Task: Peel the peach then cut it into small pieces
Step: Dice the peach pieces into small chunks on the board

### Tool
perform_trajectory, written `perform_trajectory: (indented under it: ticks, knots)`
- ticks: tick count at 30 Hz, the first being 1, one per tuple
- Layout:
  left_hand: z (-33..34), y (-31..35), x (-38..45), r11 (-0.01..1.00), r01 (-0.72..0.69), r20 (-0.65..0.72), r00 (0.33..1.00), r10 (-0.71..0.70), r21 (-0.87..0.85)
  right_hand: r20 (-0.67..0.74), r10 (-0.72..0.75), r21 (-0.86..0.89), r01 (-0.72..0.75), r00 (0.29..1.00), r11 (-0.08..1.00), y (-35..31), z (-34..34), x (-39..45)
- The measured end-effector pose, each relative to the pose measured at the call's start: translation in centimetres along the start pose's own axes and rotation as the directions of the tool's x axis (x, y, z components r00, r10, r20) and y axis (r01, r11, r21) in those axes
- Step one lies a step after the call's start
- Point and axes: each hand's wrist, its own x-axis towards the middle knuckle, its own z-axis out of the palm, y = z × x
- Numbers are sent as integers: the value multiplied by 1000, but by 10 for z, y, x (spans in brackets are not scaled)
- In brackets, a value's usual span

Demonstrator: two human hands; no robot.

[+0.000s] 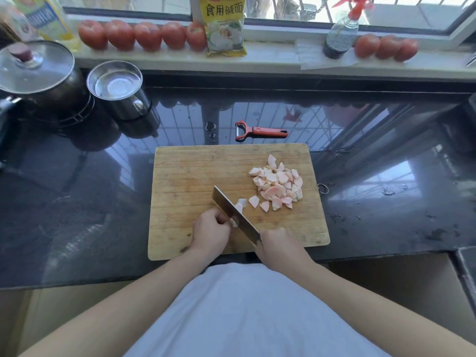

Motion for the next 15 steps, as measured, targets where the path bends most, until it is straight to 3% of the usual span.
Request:
perform_trajectory:
  ticks: [5,15]
  knots:
    - [-1,-1,-2,1000,-28,3,1000,28,9,-103,3,137,12,995,991,-11,0,10]
    - [-3,6,-7,1000,16,3,1000,-16,0,-40,-7,31,8,999,999,7,-3,-13]
